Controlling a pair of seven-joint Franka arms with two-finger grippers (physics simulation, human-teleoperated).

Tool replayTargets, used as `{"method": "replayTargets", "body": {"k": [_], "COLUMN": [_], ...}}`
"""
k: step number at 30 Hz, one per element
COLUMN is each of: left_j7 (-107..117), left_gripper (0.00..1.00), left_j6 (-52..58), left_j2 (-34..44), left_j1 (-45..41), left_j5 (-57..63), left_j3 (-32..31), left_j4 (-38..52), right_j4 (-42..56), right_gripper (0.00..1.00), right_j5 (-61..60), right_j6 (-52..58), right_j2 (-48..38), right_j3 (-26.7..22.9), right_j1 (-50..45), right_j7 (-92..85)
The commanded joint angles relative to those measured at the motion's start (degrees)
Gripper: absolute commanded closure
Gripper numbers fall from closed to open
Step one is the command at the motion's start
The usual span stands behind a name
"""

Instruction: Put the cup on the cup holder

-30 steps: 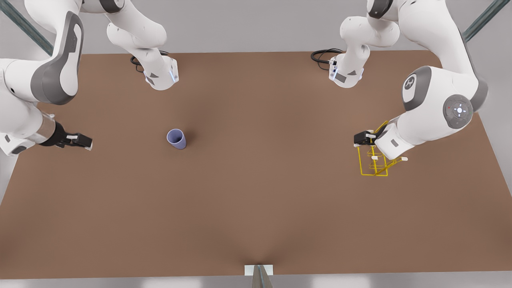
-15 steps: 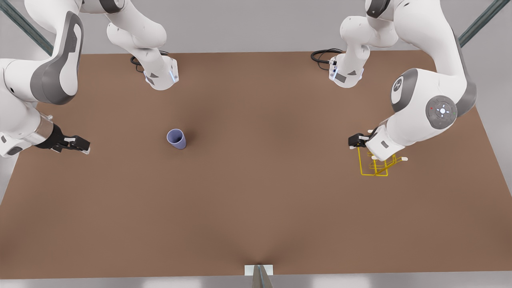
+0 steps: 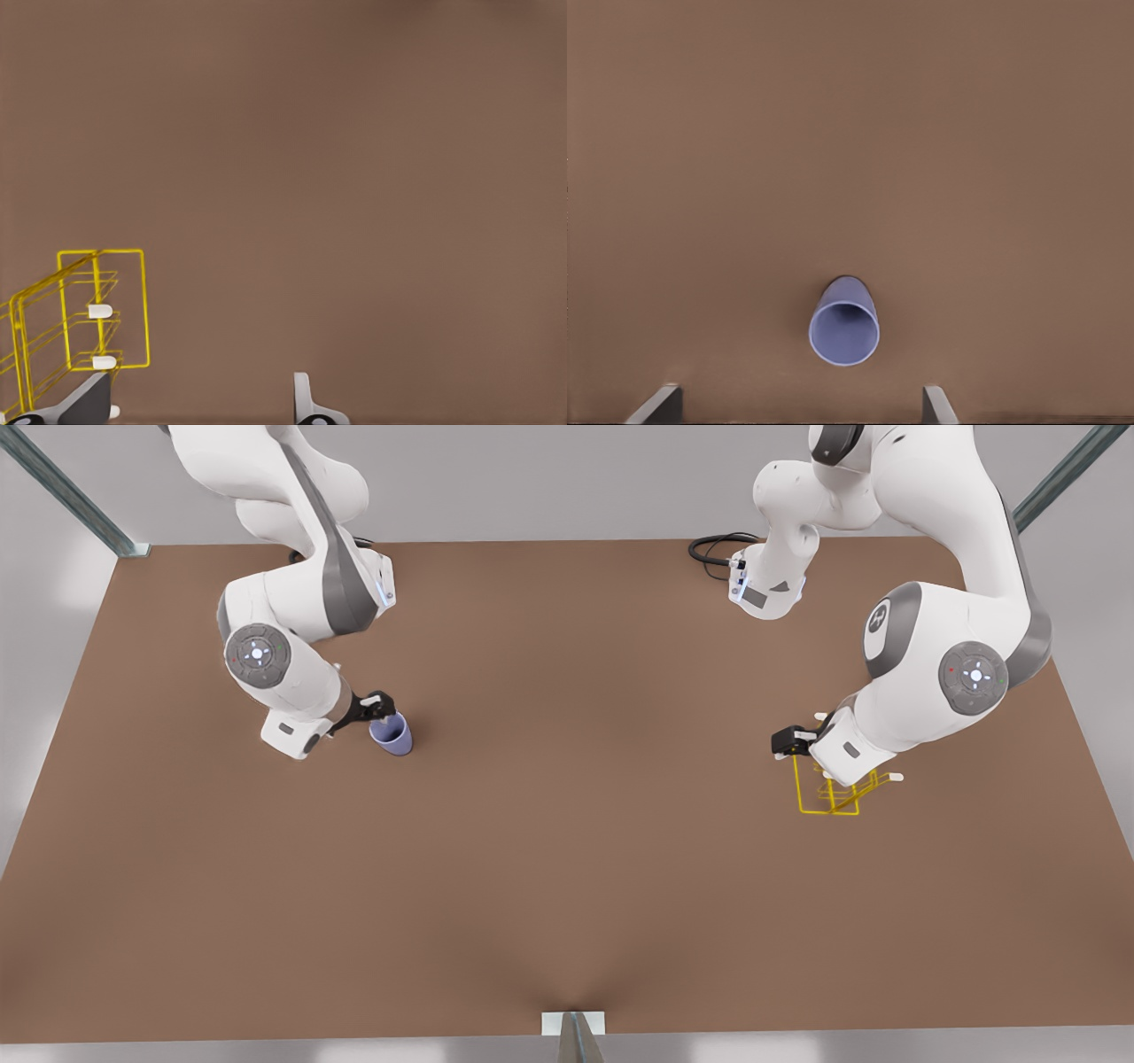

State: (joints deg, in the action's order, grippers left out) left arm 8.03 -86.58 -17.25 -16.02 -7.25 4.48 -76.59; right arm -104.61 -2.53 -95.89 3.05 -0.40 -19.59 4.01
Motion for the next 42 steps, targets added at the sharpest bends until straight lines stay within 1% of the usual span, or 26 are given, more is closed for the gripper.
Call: {"method": "replayTargets", "body": {"k": [1, 3, 4, 6, 8, 9, 11, 14, 16, 19, 21, 29, 32, 33, 34, 35, 36, 42], "left_j7": [0.9, 1.0, 1.1, 1.1, 1.1, 1.1, 1.1, 1.1, 1.1, 1.1, 1.1, 1.1, 1.1, 1.1, 1.1, 1.1, 1.1, 1.1], "left_gripper": [0.0, 0.0, 0.0, 0.0, 0.0, 0.0, 0.0, 0.0, 0.0, 0.0, 0.0, 0.0, 0.0, 0.0, 0.0, 0.0, 0.0, 0.0], "left_j6": [-0.1, 0.0, 0.2, 0.3, 0.0, 0.0, 0.0, -0.1, -0.2, -0.2, -0.1, -1.0, -1.0, -1.0, -1.1, -1.1, -1.1, -1.1], "left_j2": [0.1, 0.1, 0.1, 0.1, 0.0, 0.0, 0.0, 0.0, -0.1, -0.4, -0.5, -1.5, -1.5, -1.6, -1.6, -1.6, -1.6, -1.7], "left_j1": [0.0, 0.0, -0.1, -0.1, 0.0, 0.0, 0.0, -0.1, 0.0, 0.0, -0.1, 0.0, -0.1, -0.1, 0.0, 0.0, -0.1, 0.0], "left_j5": [0.0, 0.0, 0.0, 0.0, 0.0, 0.0, 0.1, 0.0, 0.1, 0.1, 0.1, 0.1, 0.1, 0.1, 0.1, 0.1, 0.1, 0.1], "left_j3": [0.0, 0.0, 0.0, 0.0, 0.0, 0.0, 0.0, 0.0, 0.1, 0.1, 0.2, 0.1, 0.1, 0.1, 0.1, 0.1, 0.1, 0.2], "left_j4": [-0.1, -0.2, -0.2, -0.2, -0.3, -0.3, -0.3, -0.8, -0.8, -0.8, -0.8, -0.8, -0.8, -0.8, -1.0, -1.0, -1.0, -1.1], "right_j4": [-4.7, -7.2, -8.1, -9.0, -10.8, -14.5, -19.5, -22.2, -24.9, -25.5, -25.6, -29.6, -29.2, -29.2, -29.1, -29.1, -28.9, -27.9], "right_gripper": [0.0, 0.0, 0.0, 0.0, 0.0, 0.0, 0.0, 0.0, 0.0, 0.0, 0.0, 0.0, 0.05, 0.12, 0.35, 0.62, 0.79, 0.79], "right_j5": [-1.9, -1.9, -1.9, -2.0, -2.0, -2.0, -2.0, -1.9, -1.5, -1.3, -1.1, -1.1, -1.2, -1.2, -1.2, -1.2, -1.2, -1.6], "right_j6": [-5.0, -7.6, -8.3, -10.1, -12.7, -17.4, -23.1, -24.3, -28.3, -33.8, -34.6, -33.9, -34.5, -34.6, -35.2, -35.9, -35.8, -33.3], "right_j2": [-2.2, -2.0, -1.9, -1.3, -0.9, -0.5, -0.6, -0.9, -0.4, 4.9, 6.9, 6.0, 9.3, 9.4, 10.1, 10.4, 10.4, 8.8], "right_j3": [0.0, 0.1, 1.8, 3.5, 3.7, 4.4, 4.4, 4.5, 4.4, 4.4, 4.5, 4.4, 4.5, 4.5, 4.5, 4.5, 4.5, 4.4], "right_j1": [-1.2, -1.2, -1.2, -1.2, -1.2, -1.2, -1.1, -1.1, -0.9, -1.1, -1.1, -0.9, -1.2, -1.1, -1.1, -1.1, -0.9, -0.4], "right_j7": [15.1, 16.8, 19.0, 23.1, 23.9, 24.0, 24.0, 23.9, 23.9, 22.8, 22.4, 19.7, 19.7, 19.7, 19.7, 19.7, 19.7, 19.8]}}
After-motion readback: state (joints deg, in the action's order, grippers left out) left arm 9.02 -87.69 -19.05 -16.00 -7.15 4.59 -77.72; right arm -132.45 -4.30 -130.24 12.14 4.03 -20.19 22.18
